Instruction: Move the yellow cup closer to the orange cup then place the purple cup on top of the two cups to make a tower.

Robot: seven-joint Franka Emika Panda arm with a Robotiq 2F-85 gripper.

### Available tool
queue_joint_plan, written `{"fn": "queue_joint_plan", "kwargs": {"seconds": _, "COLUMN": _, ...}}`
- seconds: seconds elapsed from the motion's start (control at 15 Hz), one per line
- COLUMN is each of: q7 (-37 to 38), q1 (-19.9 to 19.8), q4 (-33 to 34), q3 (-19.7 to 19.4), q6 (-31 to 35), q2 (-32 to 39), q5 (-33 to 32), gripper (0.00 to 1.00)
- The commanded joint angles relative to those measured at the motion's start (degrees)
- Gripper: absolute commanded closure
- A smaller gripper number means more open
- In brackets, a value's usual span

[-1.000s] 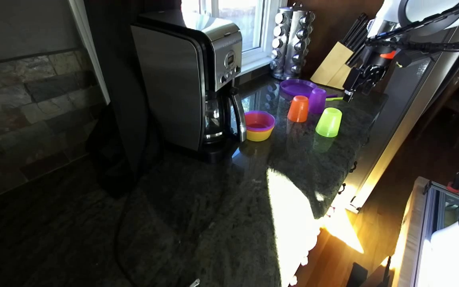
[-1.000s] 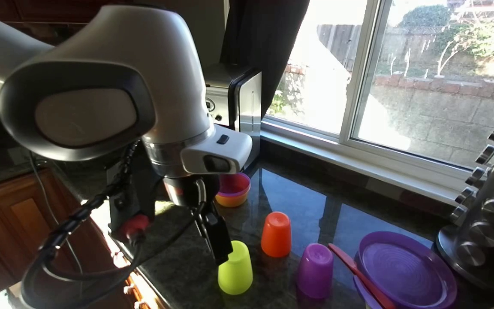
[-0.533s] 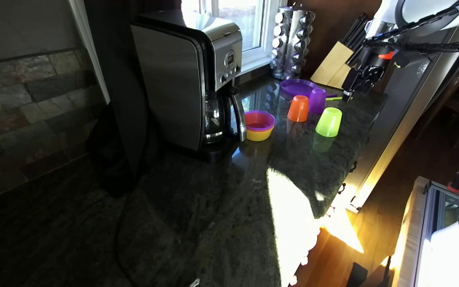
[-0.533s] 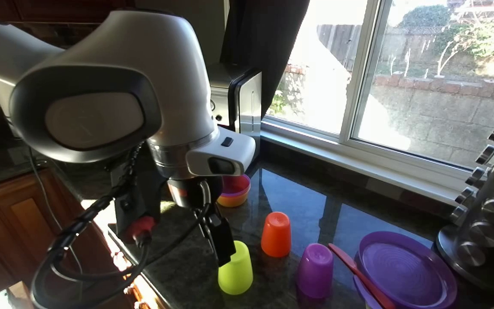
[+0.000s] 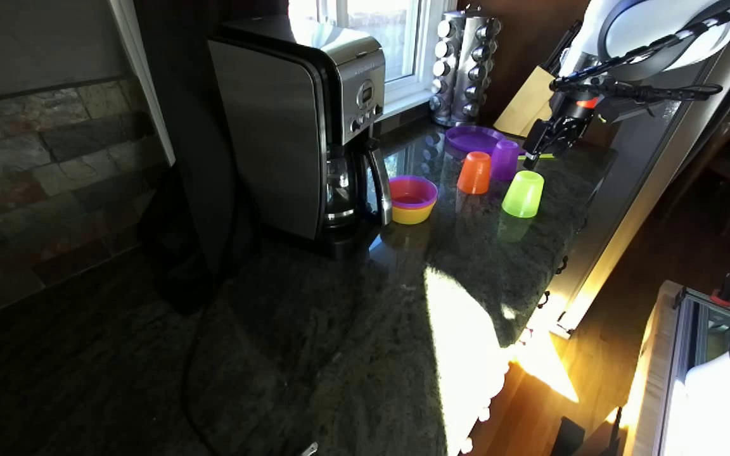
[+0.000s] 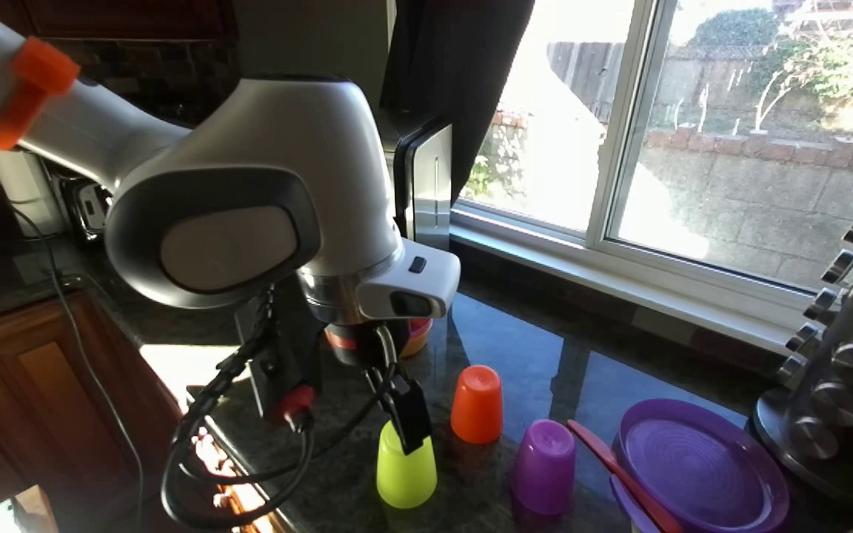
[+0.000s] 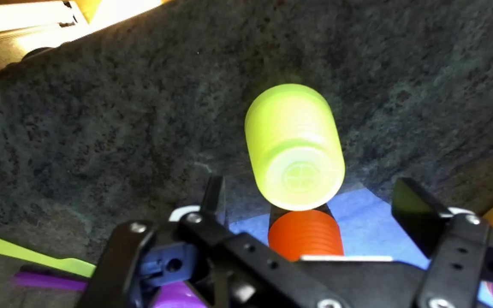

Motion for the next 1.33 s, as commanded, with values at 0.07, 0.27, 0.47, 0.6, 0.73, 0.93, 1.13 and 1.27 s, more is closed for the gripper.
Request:
{"fn": "queue_joint_plan", "kwargs": {"seconds": 0.07, "q7": -3.2, "q1": 2.0, "q4": 3.3, "q3": -0.7, "q6": 1.1, "q2": 7.0, "q5": 4.0, "gripper": 0.0}}
{"fn": "queue_joint_plan", "kwargs": {"seconds": 0.27, "q7": -4.6, "q1": 2.4, "q4": 5.2, "q3": -0.6, "q6": 0.4, "q2": 10.1, "q5": 5.9, "gripper": 0.0}}
{"fn": "queue_joint_plan", "kwargs": {"seconds": 0.47, "q7": -4.9, "q1": 2.3, "q4": 6.9, "q3": -0.2, "q6": -0.1, "q2": 13.1, "q5": 5.9, "gripper": 0.0}}
{"fn": "queue_joint_plan", "kwargs": {"seconds": 0.6, "q7": -4.6, "q1": 2.3, "q4": 8.0, "q3": 0.0, "q6": -0.5, "q2": 14.8, "q5": 5.7, "gripper": 0.0}}
{"fn": "queue_joint_plan", "kwargs": {"seconds": 0.73, "q7": -4.9, "q1": 2.4, "q4": 8.8, "q3": 0.1, "q6": -0.5, "q2": 16.0, "q5": 5.9, "gripper": 0.26}}
{"fn": "queue_joint_plan", "kwargs": {"seconds": 0.93, "q7": -5.5, "q1": 2.7, "q4": 9.7, "q3": 0.5, "q6": -0.9, "q2": 16.9, "q5": 6.2, "gripper": 0.51}}
{"fn": "queue_joint_plan", "kwargs": {"seconds": 1.13, "q7": -5.6, "q1": 2.9, "q4": 10.4, "q3": 0.8, "q6": -1.4, "q2": 16.7, "q5": 6.3, "gripper": 0.58}}
{"fn": "queue_joint_plan", "kwargs": {"seconds": 1.27, "q7": -6.0, "q1": 3.0, "q4": 10.6, "q3": 0.9, "q6": -1.4, "q2": 16.8, "q5": 6.7, "gripper": 0.58}}
